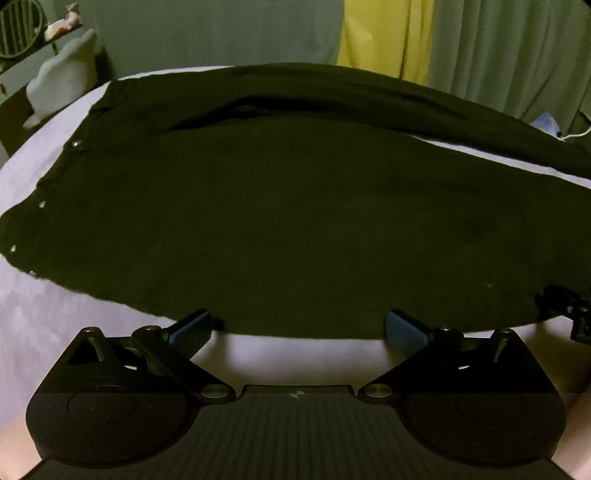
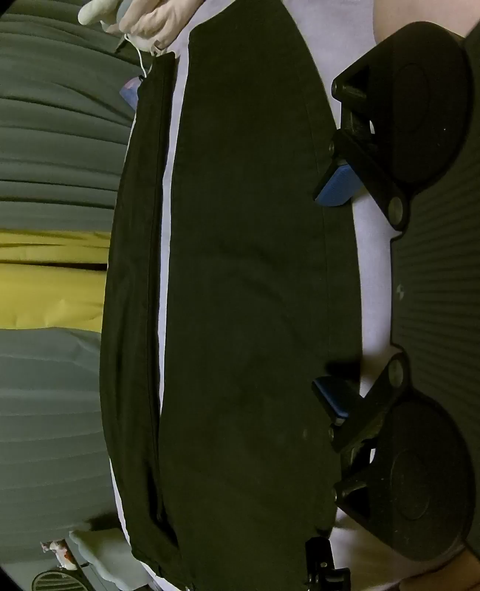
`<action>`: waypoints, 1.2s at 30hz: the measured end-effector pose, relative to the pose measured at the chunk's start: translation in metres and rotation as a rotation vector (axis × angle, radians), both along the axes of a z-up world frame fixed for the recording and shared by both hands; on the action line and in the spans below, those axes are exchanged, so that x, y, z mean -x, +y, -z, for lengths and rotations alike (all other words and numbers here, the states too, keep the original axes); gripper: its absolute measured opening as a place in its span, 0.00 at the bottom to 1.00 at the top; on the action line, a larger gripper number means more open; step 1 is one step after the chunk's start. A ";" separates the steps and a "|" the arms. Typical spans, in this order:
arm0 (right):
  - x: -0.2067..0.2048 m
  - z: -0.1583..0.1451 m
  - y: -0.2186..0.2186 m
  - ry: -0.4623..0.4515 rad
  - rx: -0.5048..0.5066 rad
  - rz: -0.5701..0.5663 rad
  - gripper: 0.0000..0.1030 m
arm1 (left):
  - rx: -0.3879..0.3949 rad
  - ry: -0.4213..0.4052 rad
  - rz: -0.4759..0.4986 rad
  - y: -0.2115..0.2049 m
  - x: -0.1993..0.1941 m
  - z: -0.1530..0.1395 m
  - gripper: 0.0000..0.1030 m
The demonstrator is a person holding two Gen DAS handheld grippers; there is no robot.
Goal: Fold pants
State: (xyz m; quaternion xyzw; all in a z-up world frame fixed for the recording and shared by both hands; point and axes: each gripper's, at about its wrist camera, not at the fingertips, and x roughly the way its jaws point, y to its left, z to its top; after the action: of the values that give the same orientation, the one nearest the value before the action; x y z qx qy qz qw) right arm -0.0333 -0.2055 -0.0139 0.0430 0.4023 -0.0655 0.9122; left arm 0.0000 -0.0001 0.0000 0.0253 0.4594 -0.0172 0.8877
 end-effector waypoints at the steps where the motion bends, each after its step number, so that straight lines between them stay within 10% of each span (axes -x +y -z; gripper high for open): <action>1: 0.000 0.000 0.000 -0.002 0.001 0.000 0.96 | 0.006 -0.001 -0.001 0.000 0.000 0.000 1.00; 36: 0.001 -0.001 -0.002 -0.001 -0.004 0.006 0.96 | 0.001 0.005 -0.006 0.004 -0.003 0.002 1.00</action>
State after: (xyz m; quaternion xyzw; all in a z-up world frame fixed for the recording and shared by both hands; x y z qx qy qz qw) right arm -0.0342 -0.2072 -0.0124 0.0461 0.4020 -0.0676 0.9120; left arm 0.0029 0.0038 -0.0018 0.0231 0.4618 -0.0147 0.8865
